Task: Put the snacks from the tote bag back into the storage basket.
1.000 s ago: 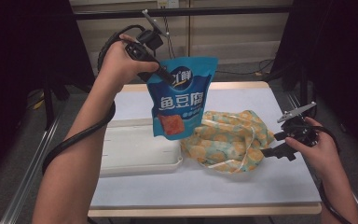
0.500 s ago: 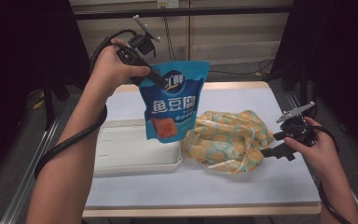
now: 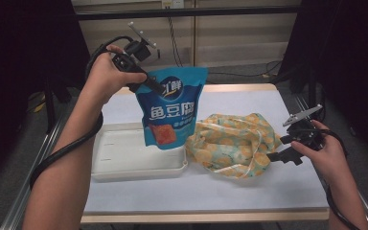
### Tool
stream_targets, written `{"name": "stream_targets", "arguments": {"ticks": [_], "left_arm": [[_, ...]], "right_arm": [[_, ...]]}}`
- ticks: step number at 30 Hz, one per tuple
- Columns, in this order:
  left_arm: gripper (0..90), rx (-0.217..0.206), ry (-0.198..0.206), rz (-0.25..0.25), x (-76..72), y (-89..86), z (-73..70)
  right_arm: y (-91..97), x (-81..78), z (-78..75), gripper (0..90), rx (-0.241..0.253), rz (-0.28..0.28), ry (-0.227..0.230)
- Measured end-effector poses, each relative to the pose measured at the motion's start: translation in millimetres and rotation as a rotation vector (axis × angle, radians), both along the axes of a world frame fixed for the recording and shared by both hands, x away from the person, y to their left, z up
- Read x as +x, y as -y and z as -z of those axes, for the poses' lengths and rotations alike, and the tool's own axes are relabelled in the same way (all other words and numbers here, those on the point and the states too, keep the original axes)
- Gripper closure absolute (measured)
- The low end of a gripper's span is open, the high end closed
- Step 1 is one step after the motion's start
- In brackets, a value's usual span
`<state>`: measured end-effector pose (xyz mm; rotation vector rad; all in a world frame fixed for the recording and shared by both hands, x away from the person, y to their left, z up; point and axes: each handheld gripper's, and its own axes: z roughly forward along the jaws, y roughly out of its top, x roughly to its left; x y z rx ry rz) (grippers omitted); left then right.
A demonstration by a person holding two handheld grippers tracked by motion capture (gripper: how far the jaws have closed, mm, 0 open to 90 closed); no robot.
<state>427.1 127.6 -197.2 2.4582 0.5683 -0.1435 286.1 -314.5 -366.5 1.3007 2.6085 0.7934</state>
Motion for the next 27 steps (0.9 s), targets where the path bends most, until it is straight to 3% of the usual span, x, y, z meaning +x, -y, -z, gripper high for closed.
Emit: {"name": "stream_targets", "arguments": {"ticks": [13, 23, 24, 26, 27], "left_arm": [[90.0, -0.008, -0.012, -0.002, -0.5, -12.7, 10.3], [90.0, -0.001, -0.015, 0.0, -3.8, -26.1, 7.0], [90.0, -0.007, -0.012, -0.022, -4.3, -28.1, 7.4], [90.0, 0.002, -0.022, -0.005, -4.4, -30.3, 8.1], [90.0, 0.015, -0.005, -0.005, -5.1, -30.7, 8.3]], "right_arm": [[-1.5, 0.2, 0.7, 10.5, 0.004, -0.003, 0.003], [-2.5, 0.7, 0.4, 10.7, 0.004, -0.01, 0.006], [-2.2, 0.7, 0.3, 10.6, 0.0, -0.014, 0.006], [-2.6, 0.5, -0.1, 10.6, 0.005, -0.005, 0.005], [-2.4, 0.6, 0.0, 10.6, 0.002, -0.01, 0.009]]}}
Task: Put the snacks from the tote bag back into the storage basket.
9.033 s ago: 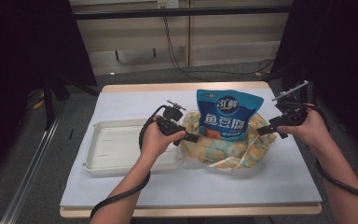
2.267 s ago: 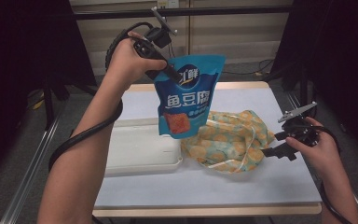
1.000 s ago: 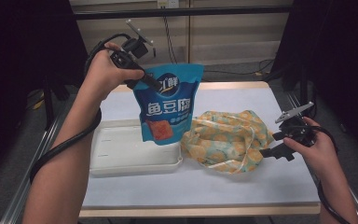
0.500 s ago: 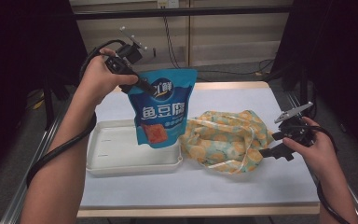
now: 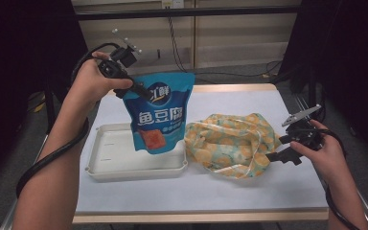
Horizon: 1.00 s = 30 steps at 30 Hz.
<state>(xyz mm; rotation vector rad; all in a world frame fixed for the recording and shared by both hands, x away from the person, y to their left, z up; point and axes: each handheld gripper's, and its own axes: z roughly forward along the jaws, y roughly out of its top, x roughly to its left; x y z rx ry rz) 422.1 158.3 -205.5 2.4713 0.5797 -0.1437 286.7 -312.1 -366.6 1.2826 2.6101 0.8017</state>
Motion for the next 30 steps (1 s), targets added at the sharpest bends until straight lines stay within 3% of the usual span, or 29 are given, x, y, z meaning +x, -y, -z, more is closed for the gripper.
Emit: {"name": "stream_targets", "arguments": {"ticks": [18, 19, 20, 23, 30], "left_arm": [[90.0, 0.002, -0.016, 0.0, -3.5, -10.0, 21.7], [90.0, -0.043, -0.039, -0.062, -8.3, -6.4, 25.0], [90.0, 0.0, -0.023, -0.005, -4.8, -8.8, 24.9], [90.0, 0.024, -0.029, 0.017, -4.5, -8.9, 27.3], [90.0, 0.006, -0.039, 0.022, -5.8, -9.1, 40.1]], "right_arm": [[-1.7, -0.2, -0.3, 10.6, -0.003, -0.004, -0.005], [-1.6, 0.0, -0.3, 10.6, -0.005, -0.01, -0.001], [-1.6, 0.0, -0.2, 10.6, -0.003, -0.01, 0.001], [-2.5, -0.2, 0.1, 10.6, -0.005, -0.003, -0.002], [-2.5, 0.4, 0.4, 10.6, -0.012, -0.011, 0.001]]}}
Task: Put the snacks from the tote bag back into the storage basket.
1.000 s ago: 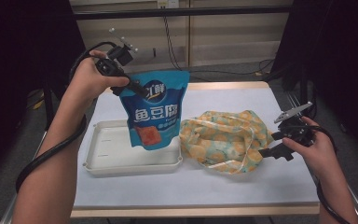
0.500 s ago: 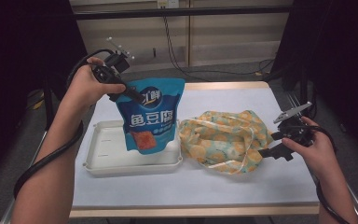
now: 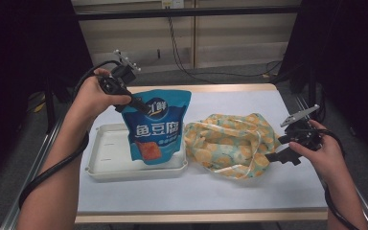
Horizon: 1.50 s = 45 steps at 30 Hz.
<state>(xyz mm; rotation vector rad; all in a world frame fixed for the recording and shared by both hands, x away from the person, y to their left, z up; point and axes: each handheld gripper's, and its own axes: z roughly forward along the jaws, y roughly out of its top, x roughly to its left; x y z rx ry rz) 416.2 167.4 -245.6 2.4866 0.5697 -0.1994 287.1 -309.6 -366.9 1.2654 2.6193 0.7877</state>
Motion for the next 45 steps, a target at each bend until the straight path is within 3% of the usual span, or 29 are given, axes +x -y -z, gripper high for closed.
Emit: {"name": "stream_targets", "arguments": {"ticks": [6, 7, 9, 10, 13, 14, 16, 17, 19, 22, 24, 25, 29, 32, 33, 34, 35, 37, 40, 41, 42, 43, 45], "left_arm": [[90.0, 0.003, -0.008, 0.008, -2.6, -0.4, 11.1], [90.0, -0.046, -0.025, -0.08, -7.9, 3.1, 15.2], [90.0, 0.011, -0.007, 0.012, -3.1, 0.0, 17.2], [90.0, 0.025, -0.014, 0.016, -2.5, -1.0, 18.5], [90.0, -0.036, -0.02, -0.028, -5.9, -1.8, 24.6], [90.0, -0.015, -0.014, 0.011, -4.6, -2.8, 24.7], [90.0, -0.028, -0.021, -0.018, -7.3, -2.3, 26.3], [90.0, -0.025, -0.011, 0.004, -6.8, -3.2, 27.1], [90.0, -0.046, -0.016, -0.027, -9.0, -3.8, 29.1], [90.0, -0.02, -0.012, 0.006, -8.2, -8.2, 29.3], [89.5, -0.032, -0.02, -0.03, -11.9, -9.3, 31.4], [89.0, -0.001, -0.002, 0.014, -10.5, -12.4, 31.1], [86.2, -0.051, -0.023, -0.034, -14.6, -18.9, 33.4], [75.2, -0.021, 0.005, -0.023, -14.3, -24.4, 34.0], [69.3, -0.024, 0.005, -0.039, -15.2, -26.2, 34.8], [69.1, -0.017, 0.007, -0.071, -17.6, -27.7, 36.2], [66.4, 0.009, 0.017, -0.051, -15.5, -31.7, 35.4], [59.5, 0.008, 0.017, -0.06, -17.7, -34.4, 35.8], [46.9, 0.032, 0.036, -0.107, -19.1, -40.4, 37.0], [43.9, 0.007, 0.035, -0.167, -21.6, -42.1, 39.1], [40.5, 0.03, 0.043, -0.147, -21.1, -44.8, 39.2], [41.0, 0.017, 0.039, -0.164, -23.5, -46.4, 41.0], [38.2, 0.023, 0.042, -0.147, -24.4, -49.7, 43.1]], "right_arm": [[-1.7, -0.9, 0.2, 10.6, 0.001, 0.005, -0.008], [-1.7, -0.9, 0.2, 10.6, 0.003, 0.006, -0.008], [-1.4, -0.8, 0.0, 10.7, -0.002, 0.004, -0.007], [-1.3, -0.7, -0.1, 10.6, -0.003, 0.002, -0.007], [-0.8, -0.3, -0.4, 10.6, -0.007, 0.001, -0.001], [-0.8, -0.4, -0.2, 10.6, -0.005, 0.003, -0.002], [-1.2, -0.3, 0.6, 10.6, -0.006, 0.001, -0.001], [-1.6, -0.3, 0.7, 10.6, -0.004, 0.005, -0.006], [-1.8, 0.2, 1.2, 10.6, -0.006, 0.003, -0.007], [-2.4, 0.0, 0.0, 10.6, -0.008, -0.001, 0.0], [-3.2, -0.2, 0.0, 10.6, -0.006, -0.005, 0.001], [-3.5, -0.3, 0.0, 10.6, -0.006, -0.003, 0.002], [-4.6, 0.1, 1.2, 10.6, -0.01, -0.005, -0.009], [-5.0, 0.0, 1.2, 10.6, -0.011, -0.003, -0.009], [-4.9, 0.0, 1.2, 10.6, -0.008, -0.001, -0.007], [-4.9, -0.2, 1.1, 10.6, -0.007, 0.003, -0.007], [-4.2, -0.4, 0.8, 10.6, -0.011, 0.0, -0.011], [-4.5, -0.4, 1.0, 10.6, -0.009, 0.007, -0.008], [-4.0, -0.1, 1.3, 10.6, -0.01, 0.004, -0.008], [-4.3, -0.3, 1.4, 10.6, -0.011, 0.007, -0.012], [-4.3, -0.3, 1.5, 10.6, -0.01, 0.006, -0.01], [-4.3, -0.3, 1.5, 10.6, -0.009, 0.006, -0.01], [-3.5, 0.2, 1.9, 10.6, -0.015, -0.008, -0.006]]}}
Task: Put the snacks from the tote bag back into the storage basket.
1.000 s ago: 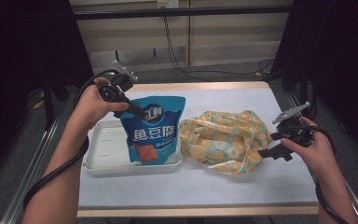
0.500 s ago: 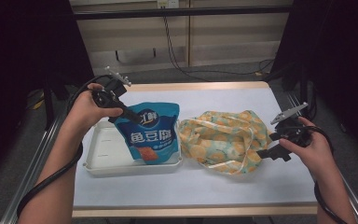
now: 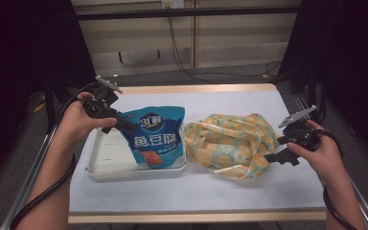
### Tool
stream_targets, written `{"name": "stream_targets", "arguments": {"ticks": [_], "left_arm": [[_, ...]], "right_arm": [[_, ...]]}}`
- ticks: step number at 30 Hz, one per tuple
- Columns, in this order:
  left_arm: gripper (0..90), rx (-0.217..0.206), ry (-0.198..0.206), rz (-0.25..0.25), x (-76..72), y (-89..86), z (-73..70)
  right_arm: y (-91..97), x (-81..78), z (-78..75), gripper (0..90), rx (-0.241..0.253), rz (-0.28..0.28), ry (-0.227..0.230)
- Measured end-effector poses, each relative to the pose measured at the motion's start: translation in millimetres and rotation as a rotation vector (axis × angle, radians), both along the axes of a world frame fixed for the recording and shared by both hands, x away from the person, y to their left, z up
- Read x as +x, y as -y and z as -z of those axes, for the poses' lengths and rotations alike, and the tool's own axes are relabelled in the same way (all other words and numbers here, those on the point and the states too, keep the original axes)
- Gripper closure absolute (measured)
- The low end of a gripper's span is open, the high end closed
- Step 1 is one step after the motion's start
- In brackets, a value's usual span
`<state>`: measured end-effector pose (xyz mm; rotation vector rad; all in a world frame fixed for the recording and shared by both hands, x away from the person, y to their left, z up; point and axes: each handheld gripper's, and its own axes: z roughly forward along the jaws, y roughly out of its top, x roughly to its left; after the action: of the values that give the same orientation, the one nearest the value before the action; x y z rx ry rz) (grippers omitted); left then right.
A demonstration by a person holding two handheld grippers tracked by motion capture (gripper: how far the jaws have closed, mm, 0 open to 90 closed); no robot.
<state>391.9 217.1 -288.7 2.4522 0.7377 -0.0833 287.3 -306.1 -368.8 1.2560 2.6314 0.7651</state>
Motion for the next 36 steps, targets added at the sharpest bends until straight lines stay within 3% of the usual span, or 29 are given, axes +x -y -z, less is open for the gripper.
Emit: {"name": "stream_targets", "arguments": {"ticks": [9, 11, 14, 15, 16, 19, 25, 27, 28, 29, 31, 32, 36], "left_arm": [[26.9, 0.006, 0.007, -0.057, -5.7, -17.4, 15.6], [24.2, -0.017, 0.002, -0.079, -8.2, -19.8, 21.4], [19.6, -0.011, 0.006, -0.115, -10.6, -23.7, 26.7], [20.1, -0.005, 0.008, -0.091, -10.3, -26.2, 27.8], [19.6, -0.021, 0.003, -0.114, -12.2, -27.0, 30.4], [15.5, -0.014, 0.012, -0.122, -13.5, -31.3, 36.4], [13.5, -0.026, 0.009, -0.151, -17.7, -37.6, 48.8], [11.5, -0.026, -0.001, -0.138, -18.1, -41.5, 54.3], [11.5, -0.048, -0.006, -0.17, -20.0, -41.0, 57.5], [11.4, -0.044, -0.005, -0.161, -20.3, -42.7, 60.1], [10.8, -0.057, -0.006, -0.194, -23.0, -44.5, 65.8], [10.4, -0.053, -0.008, -0.174, -24.1, -45.9, 67.0], [10.7, -0.057, 0.001, -0.197, -29.1, -49.1, 73.3]], "right_arm": [[0.6, 0.1, 0.5, 10.4, 0.002, 0.011, -0.006], [0.5, 0.0, 0.6, 10.4, 0.004, 0.011, -0.006], [0.7, -0.3, 0.8, 10.4, 0.003, 0.013, -0.004], [0.7, -0.4, 0.8, 10.3, 0.003, 0.01, -0.005], [0.9, -0.5, 0.8, 10.1, 0.004, 0.01, -0.001], [0.9, -0.5, 0.5, 10.1, 0.002, 0.01, 0.0], [1.4, 0.1, 1.7, 9.9, -0.001, 0.008, 0.003], [0.5, -0.2, 1.9, 9.9, 0.003, 0.016, -0.002], [0.3, -0.4, 1.7, 9.8, 0.003, 0.017, -0.001], [0.8, -0.3, 1.6, 9.8, 0.0, 0.012, 0.001], [1.1, 0.0, 1.9, 9.7, -0.001, 0.008, 0.006], [0.9, 0.0, 2.2, 9.6, 0.001, 0.014, 0.007], [1.4, 0.2, 2.9, 9.5, -0.007, 0.002, 0.008]]}}
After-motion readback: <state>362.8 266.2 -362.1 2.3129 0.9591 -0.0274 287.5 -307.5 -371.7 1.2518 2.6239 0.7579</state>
